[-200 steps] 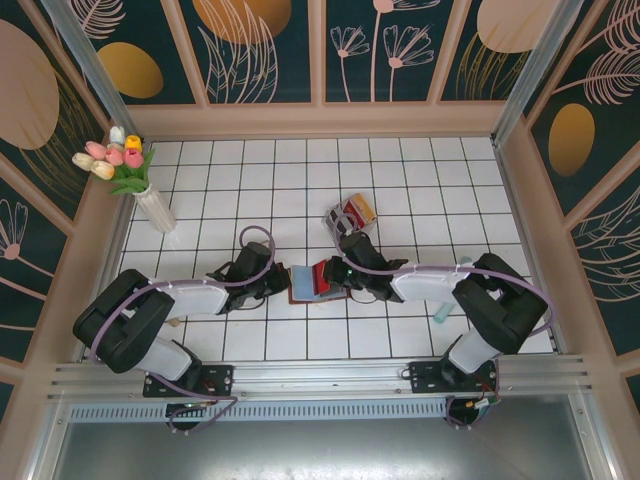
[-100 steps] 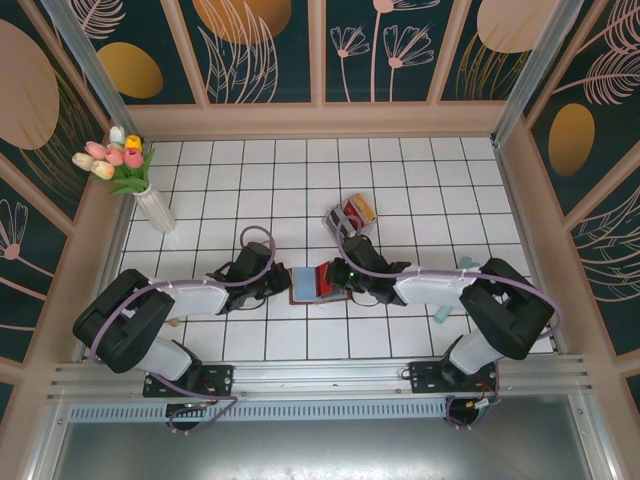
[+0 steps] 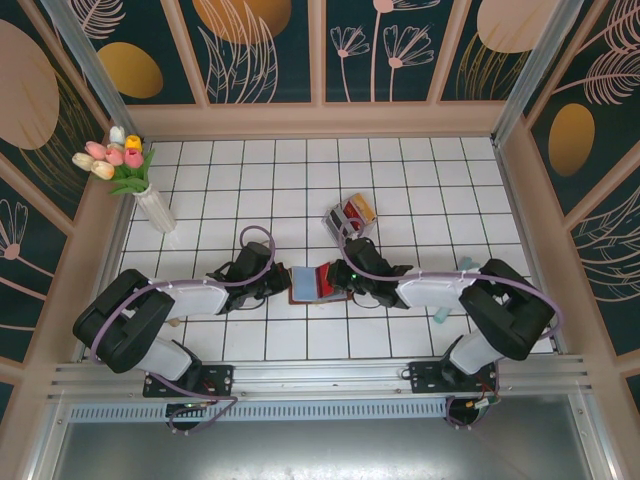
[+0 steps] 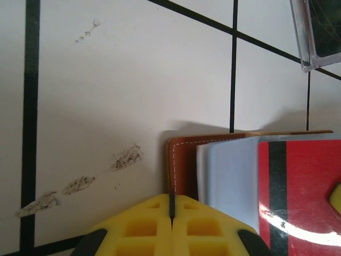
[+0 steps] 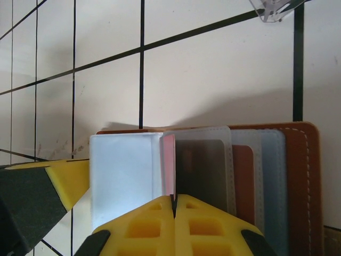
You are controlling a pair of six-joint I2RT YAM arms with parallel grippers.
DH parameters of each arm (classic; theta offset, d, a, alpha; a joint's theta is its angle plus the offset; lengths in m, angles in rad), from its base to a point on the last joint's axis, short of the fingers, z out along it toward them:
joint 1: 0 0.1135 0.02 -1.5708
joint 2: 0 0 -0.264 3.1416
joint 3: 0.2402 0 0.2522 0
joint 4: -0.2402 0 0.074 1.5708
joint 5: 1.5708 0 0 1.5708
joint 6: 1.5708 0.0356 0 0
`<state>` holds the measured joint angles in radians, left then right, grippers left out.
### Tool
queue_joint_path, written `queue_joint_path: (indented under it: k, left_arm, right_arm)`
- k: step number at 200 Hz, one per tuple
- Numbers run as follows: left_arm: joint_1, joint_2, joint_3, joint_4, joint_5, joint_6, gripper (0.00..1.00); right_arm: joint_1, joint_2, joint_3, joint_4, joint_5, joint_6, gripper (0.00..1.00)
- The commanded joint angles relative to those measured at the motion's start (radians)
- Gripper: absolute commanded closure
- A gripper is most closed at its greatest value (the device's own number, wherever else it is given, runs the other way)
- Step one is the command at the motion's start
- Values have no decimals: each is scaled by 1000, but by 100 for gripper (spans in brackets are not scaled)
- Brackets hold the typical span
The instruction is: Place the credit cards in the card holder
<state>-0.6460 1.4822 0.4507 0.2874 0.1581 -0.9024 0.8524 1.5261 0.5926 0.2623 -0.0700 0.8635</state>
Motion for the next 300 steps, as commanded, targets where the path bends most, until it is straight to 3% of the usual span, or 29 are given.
queue_joint_path:
  k: [1,109,142,237,300]
  left_arm:
    - [0,14,-7,24,26,-7,100]
    - [-1,18,-4,28,40,-10,100]
    - [-1,13,-21,40,45,-19,100]
    - [0,8,-39,61,67,-35,100]
    - [0,-12,-53,55,40,-41,100]
  right_arm:
    - [9,48,-29,17,-32,6,100]
    - [4,118,4,50,-126,22,100]
    - [-4,116,-37,160,-179,59,100]
    - [33,238,64,167,-183,174,100]
    - [30,124,102,-61,-89,83,77]
